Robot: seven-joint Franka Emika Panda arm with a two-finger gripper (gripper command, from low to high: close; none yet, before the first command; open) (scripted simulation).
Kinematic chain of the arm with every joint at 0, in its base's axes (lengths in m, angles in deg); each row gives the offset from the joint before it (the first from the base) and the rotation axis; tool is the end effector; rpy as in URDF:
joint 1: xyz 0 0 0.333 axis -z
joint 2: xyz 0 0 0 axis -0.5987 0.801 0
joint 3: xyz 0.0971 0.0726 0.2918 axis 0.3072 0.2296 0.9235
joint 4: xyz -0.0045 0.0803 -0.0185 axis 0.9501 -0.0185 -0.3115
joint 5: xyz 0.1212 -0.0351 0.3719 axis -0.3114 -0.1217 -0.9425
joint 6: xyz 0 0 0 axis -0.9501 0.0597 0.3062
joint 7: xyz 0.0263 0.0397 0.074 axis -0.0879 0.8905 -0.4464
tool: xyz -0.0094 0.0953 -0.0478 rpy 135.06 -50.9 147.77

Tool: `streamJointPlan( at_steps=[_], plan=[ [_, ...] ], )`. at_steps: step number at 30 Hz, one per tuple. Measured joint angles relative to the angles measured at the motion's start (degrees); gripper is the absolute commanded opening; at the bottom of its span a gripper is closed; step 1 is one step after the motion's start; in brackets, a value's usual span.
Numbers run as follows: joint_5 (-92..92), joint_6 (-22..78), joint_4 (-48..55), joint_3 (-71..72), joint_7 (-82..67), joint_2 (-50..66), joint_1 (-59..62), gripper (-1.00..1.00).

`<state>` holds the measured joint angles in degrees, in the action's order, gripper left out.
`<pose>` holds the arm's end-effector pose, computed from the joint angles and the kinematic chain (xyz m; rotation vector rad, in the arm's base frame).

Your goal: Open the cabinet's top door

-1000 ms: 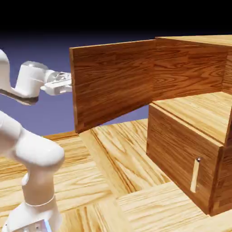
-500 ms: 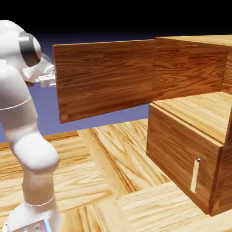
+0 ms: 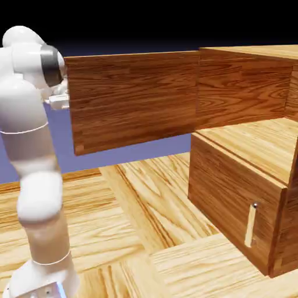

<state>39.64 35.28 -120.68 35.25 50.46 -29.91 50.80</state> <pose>0.1639 0.3615 0.5012 1.4241 0.7129 -0.5027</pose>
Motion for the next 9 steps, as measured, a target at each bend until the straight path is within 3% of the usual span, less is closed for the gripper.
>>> streamJointPlan(
  at_steps=[9],
  plan=[
    [-3.59, -3.7, 5.92, 12.2, -9.7, -13.56, 18.65, -1.0]
  ],
)
